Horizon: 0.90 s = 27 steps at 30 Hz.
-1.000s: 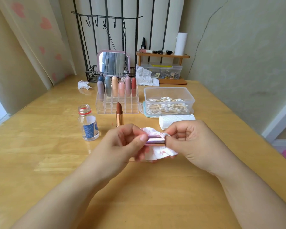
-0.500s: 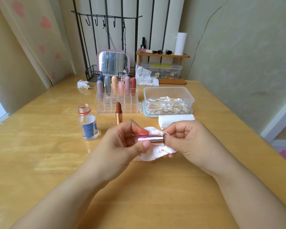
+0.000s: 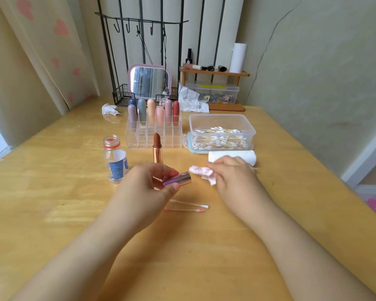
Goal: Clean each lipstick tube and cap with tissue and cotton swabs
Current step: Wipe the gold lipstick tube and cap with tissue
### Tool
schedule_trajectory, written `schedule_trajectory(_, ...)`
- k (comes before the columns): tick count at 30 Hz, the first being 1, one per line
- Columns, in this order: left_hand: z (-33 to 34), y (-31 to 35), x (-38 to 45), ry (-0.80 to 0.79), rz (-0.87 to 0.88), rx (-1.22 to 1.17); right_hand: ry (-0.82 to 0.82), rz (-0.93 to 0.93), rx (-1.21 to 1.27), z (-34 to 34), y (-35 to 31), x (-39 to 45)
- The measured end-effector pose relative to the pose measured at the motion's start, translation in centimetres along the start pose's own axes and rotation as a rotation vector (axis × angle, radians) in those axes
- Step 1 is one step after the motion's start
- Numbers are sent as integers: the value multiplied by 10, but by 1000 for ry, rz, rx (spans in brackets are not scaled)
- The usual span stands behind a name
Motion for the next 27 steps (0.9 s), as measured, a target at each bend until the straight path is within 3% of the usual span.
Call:
schedule_trajectory(2, -4, -4, 3, 20, -3, 111, -120, 11, -99, 17, 2, -3)
schedule_trajectory(5, -8, -6, 4, 10, -12, 249, -2, -65, 65, 8, -11, -6)
schedule_trajectory(7, -8, -6, 3, 1, -21, 391, -9, -90, 147, 7, -17, -6)
schedule_trajectory(11, -13, -11, 6, 22, -77, 670, -184, -130, 51, 22, -35, -3)
schedule_trajectory(14, -15, -21, 11, 16, -120, 700, -282, -120, 35, 31, -38, -1)
schedule_trajectory(27, -10, -38, 23, -52, -144, 655, -343, -116, -6, 30, -48, -3)
Point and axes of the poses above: each hand's wrist, its own x-axis towards the middle knuckle, its own z-axis out of the palm, y = z × x, the point moved 8 cm from there along x, towards the middle knuckle, and after that the axes turned 10 degrees about -z, right-handed, at the moved point
